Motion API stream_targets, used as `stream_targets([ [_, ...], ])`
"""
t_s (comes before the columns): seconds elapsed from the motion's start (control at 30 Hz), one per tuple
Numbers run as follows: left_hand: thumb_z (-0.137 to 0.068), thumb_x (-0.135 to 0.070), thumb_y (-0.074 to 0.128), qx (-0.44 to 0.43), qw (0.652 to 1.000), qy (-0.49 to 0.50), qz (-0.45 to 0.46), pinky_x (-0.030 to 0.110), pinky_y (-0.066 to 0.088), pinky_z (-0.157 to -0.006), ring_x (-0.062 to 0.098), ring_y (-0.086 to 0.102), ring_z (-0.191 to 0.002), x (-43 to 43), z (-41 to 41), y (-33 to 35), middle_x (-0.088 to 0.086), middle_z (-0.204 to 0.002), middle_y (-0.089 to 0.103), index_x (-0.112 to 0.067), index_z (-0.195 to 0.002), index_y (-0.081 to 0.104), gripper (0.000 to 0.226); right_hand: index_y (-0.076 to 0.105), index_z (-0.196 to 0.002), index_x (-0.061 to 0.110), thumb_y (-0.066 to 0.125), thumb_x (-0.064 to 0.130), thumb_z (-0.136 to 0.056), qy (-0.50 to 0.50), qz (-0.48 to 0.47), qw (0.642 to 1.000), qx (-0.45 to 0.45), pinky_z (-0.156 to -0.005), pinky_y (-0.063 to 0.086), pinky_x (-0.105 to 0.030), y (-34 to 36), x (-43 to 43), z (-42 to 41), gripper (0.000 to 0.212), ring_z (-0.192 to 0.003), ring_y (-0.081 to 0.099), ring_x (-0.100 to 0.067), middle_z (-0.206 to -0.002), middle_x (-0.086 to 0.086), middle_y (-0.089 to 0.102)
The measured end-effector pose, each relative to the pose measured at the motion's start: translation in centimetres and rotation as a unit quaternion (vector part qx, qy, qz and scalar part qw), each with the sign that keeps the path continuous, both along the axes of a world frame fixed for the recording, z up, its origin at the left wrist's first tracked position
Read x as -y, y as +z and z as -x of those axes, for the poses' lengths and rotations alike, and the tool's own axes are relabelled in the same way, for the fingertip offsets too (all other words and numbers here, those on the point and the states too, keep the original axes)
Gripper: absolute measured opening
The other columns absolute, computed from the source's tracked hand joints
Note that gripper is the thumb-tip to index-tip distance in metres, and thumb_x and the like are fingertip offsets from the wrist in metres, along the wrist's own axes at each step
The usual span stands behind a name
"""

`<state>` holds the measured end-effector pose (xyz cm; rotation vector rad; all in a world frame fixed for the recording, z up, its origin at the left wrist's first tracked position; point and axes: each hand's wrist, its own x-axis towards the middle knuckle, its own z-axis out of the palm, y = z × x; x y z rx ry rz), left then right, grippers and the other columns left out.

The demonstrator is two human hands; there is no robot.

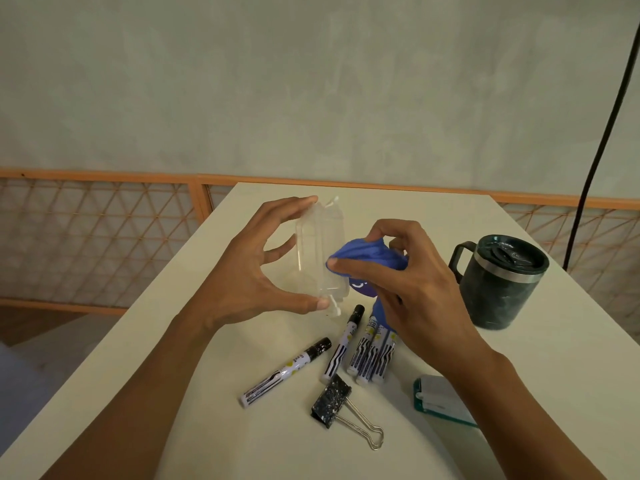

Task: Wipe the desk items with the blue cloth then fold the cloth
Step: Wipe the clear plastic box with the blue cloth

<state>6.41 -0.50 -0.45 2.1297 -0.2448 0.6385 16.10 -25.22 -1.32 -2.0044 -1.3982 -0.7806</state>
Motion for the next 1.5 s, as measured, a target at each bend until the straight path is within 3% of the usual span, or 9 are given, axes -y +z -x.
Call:
stream_targets([
  [0.23,-0.058,-0.018,0.107,-0.021,1.0,-0.017,-0.015,0.05,0.051,-0.116,0.021,0.038,-0.155,-0.2,0.0,-0.2,-0.008,-0.159,0.043,-0.029,-0.158,0.047,0.118,0.078,-0.117,0.038,0.069,-0.011,-0.082,-0.008,0.037,0.999,0.035,-0.091,0.05,-0.039,0.1,0.1,-0.8,0.061,-0.123,0.049,-0.026,-0.145,0.003,0.044],
  [0.4,-0.058,-0.017,0.107,-0.021,0.999,-0.024,-0.016,0.049,0.052,-0.115,0.022,0.037,-0.156,-0.1,0.0,-0.1,-0.008,-0.16,0.042,-0.028,-0.159,0.046,0.119,0.079,-0.114,0.035,0.06,0.001,-0.088,0.004,0.023,0.999,0.025,-0.093,0.047,-0.035,0.3,-0.1,-0.4,0.047,-0.127,0.048,-0.026,-0.144,-0.001,0.048],
  [0.6,-0.057,-0.02,0.108,-0.015,0.999,-0.016,-0.024,0.047,0.052,-0.115,0.02,0.038,-0.155,0.2,-0.2,-0.2,-0.01,-0.16,0.041,-0.031,-0.158,0.045,0.119,0.078,-0.113,0.031,0.084,-0.004,-0.079,0.006,0.049,0.999,-0.005,-0.093,0.052,-0.042,0.1,-0.3,-0.5,0.05,-0.124,0.052,-0.028,-0.143,-0.001,0.046],
  [0.8,-0.059,-0.02,0.107,0.028,0.999,0.022,-0.034,0.043,0.047,-0.121,0.016,0.037,-0.155,0.5,-0.1,0.3,-0.012,-0.16,0.038,-0.031,-0.16,0.043,0.119,0.072,-0.121,0.031,0.075,-0.005,-0.088,-0.008,0.031,0.999,-0.04,-0.079,0.058,-0.037,0.6,0.2,0.0,0.048,-0.109,0.057,-0.017,-0.134,0.001,0.049],
  [0.97,-0.064,-0.021,0.106,0.083,0.992,0.052,-0.086,0.046,0.045,-0.122,0.02,0.036,-0.156,0.9,0.1,0.4,-0.012,-0.163,0.037,-0.024,-0.16,0.043,0.115,0.052,-0.124,0.036,0.066,0.004,-0.097,-0.02,0.032,0.998,-0.046,-0.068,0.06,-0.038,0.9,0.0,0.1,0.045,-0.097,0.059,-0.014,-0.132,0.001,0.051],
  [1.13,-0.066,-0.021,0.104,0.11,0.981,0.067,-0.142,0.054,0.045,-0.119,0.025,0.038,-0.155,1.1,-0.3,0.2,-0.006,-0.165,0.038,-0.018,-0.161,0.043,0.113,0.068,-0.124,0.022,0.064,-0.001,-0.09,-0.002,0.052,0.998,-0.024,-0.067,0.056,-0.031,1.3,-0.2,0.9,0.041,-0.095,0.06,-0.01,-0.128,-0.001,0.054],
  [1.23,-0.067,-0.024,0.103,0.121,0.975,0.072,-0.171,0.053,0.046,-0.117,0.023,0.04,-0.153,1.4,-0.3,0.0,-0.005,-0.164,0.039,-0.016,-0.16,0.044,0.11,0.071,-0.121,0.022,0.065,-0.001,-0.086,-0.018,0.073,0.997,-0.002,-0.067,0.058,-0.037,1.4,-0.1,0.7,0.042,-0.1,0.061,-0.018,-0.128,-0.002,0.052],
  [1.33,-0.067,-0.024,0.103,0.13,0.972,0.077,-0.178,0.053,0.047,-0.116,0.023,0.04,-0.153,1.4,-0.3,0.0,-0.004,-0.164,0.04,-0.016,-0.16,0.045,0.109,0.071,-0.119,0.023,0.059,0.009,-0.088,-0.04,0.063,0.997,0.005,-0.066,0.052,-0.03,1.5,0.2,0.2,0.035,-0.102,0.06,-0.021,-0.127,-0.004,0.053],
  [1.5,-0.065,-0.024,0.104,0.138,0.97,0.087,-0.18,0.055,0.048,-0.114,0.025,0.041,-0.152,1.3,-0.4,-0.1,-0.002,-0.163,0.041,-0.015,-0.159,0.046,0.11,0.072,-0.122,0.022,0.071,0.003,-0.089,-0.032,0.085,0.996,-0.003,-0.064,0.044,-0.022,1.1,-0.2,0.7,0.039,-0.093,0.057,-0.014,-0.127,-0.003,0.052],
])
